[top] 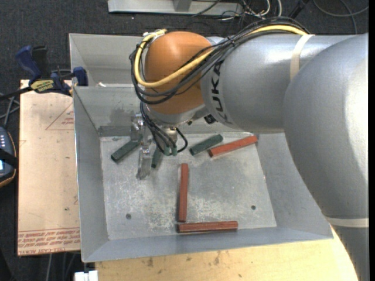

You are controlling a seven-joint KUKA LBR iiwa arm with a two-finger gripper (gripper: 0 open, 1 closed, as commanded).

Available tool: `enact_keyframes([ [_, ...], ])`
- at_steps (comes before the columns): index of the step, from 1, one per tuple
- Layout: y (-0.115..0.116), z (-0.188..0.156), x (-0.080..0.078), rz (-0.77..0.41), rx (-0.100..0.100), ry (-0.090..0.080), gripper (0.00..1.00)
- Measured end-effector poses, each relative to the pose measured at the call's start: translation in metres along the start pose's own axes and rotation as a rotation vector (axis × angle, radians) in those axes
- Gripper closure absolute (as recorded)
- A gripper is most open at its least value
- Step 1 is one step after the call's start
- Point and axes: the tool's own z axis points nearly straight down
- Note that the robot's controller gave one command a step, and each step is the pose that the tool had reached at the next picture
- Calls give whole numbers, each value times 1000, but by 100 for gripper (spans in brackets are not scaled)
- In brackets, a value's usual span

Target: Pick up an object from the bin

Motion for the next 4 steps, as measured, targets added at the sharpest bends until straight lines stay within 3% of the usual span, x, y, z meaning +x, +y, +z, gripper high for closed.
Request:
enact_keyframes([
  [1,-37,50,-7,48,5,11,0],
  [2,-8,91,-23,126,2,5,0],
  [3,-15,99,-53,-98,1,4,100],
  [4,-15,99,-53,-97,1,4,100],
])
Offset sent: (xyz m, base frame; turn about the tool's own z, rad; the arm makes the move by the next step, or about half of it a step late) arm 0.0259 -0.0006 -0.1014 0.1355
